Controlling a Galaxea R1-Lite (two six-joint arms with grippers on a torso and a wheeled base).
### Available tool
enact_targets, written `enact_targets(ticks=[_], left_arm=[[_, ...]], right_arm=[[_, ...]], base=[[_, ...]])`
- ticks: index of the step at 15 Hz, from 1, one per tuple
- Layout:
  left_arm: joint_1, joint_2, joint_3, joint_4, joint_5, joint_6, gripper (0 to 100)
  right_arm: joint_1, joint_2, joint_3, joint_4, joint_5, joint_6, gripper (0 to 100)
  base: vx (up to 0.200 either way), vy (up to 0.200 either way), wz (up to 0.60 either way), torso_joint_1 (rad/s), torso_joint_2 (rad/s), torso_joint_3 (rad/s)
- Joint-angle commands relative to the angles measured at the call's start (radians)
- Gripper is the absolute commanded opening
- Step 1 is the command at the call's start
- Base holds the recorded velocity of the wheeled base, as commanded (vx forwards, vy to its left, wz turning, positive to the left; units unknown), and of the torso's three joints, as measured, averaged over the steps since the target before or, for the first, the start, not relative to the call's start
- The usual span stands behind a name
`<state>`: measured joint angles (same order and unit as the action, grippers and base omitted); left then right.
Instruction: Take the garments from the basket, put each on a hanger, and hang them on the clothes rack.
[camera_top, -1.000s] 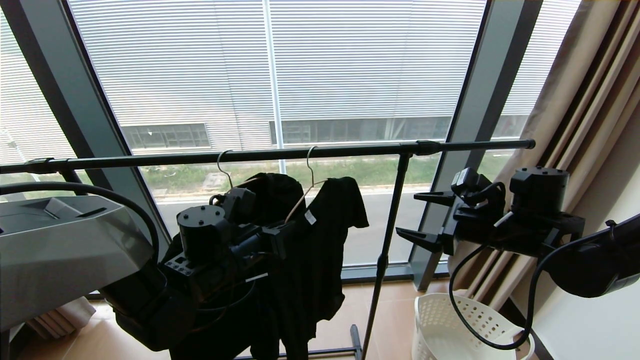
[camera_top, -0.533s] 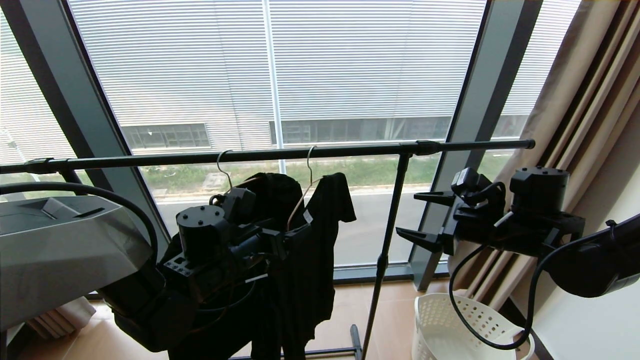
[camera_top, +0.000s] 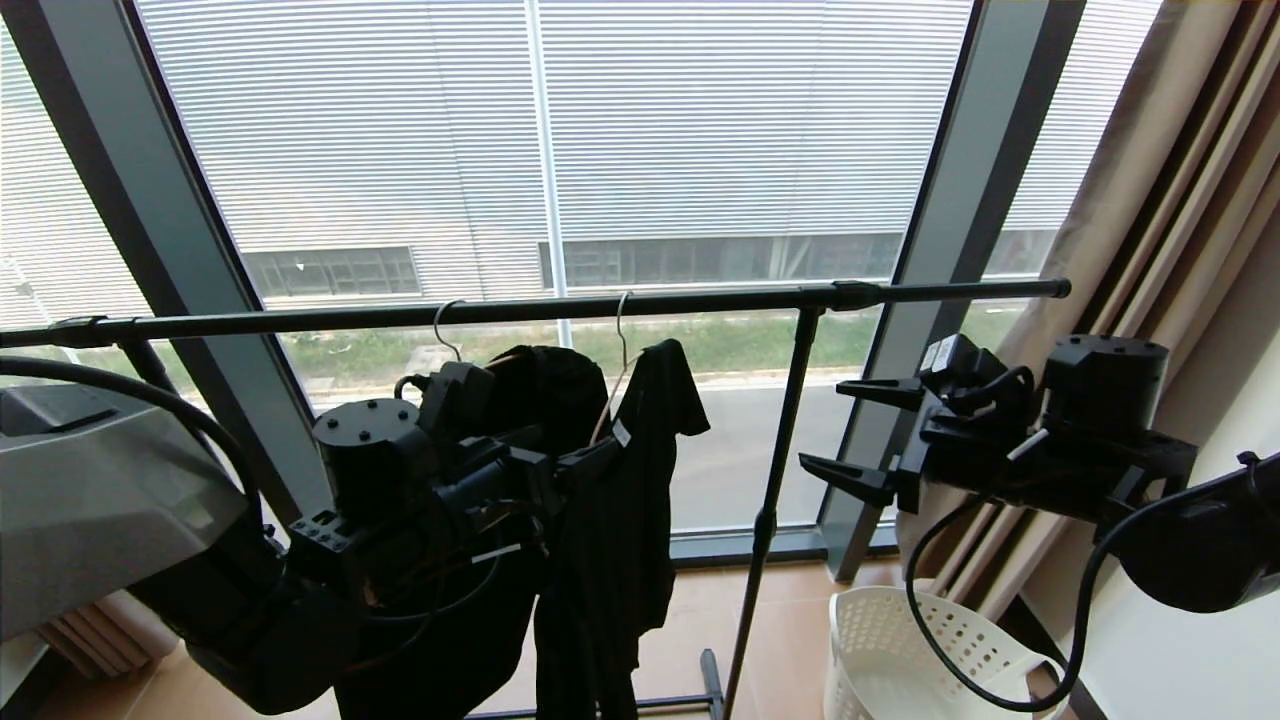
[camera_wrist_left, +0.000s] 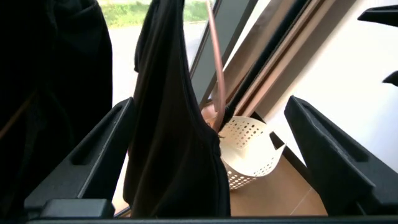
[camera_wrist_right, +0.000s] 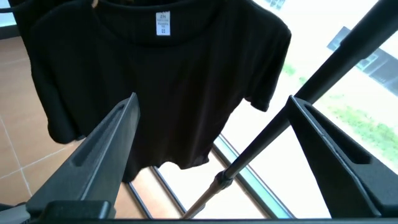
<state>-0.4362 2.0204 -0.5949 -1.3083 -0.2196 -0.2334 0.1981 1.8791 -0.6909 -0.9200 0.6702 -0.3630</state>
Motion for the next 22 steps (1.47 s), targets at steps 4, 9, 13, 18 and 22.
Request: enact_targets(ticks=[4,9,13,18,22], left_arm=[[0.04,-0.445,0.176,0.316,-0.027,0.086,100],[0.073,-0.715,0.412,0.363,0.029,0.183,100],[0.077,-0.899,0.521,0.455,0.112,0.183,100],[0.073,-1.075,0.595,0.577,0.157,0.246,100],[0.108,-1.372,0.595,0.905,0.158,0.247,100]], right_arm=[[-0.043,-0.379,0.286,-0.062,-0.063,0.177,100],[0.014,-0.696,0.518,0.012,-0.299,0.246,100],[0.012,-0.983,0.547,0.365,-0.33,0.248,100],[0.003,-1.37,0.59,0.705,-0.434,0.317,100],[-0.005,-1.678,0.593,1.017,-0.518,0.32,100]], base=[[0.0,0.0,0.0,0.0,0.0,0.0],[0.0,0.0,0.0,0.0,0.0,0.0],[0.0,0.0,0.0,0.0,0.0,0.0],[0.0,0.0,0.0,0.0,0.0,0.0],[0.0,0.0,0.0,0.0,0.0,0.0]])
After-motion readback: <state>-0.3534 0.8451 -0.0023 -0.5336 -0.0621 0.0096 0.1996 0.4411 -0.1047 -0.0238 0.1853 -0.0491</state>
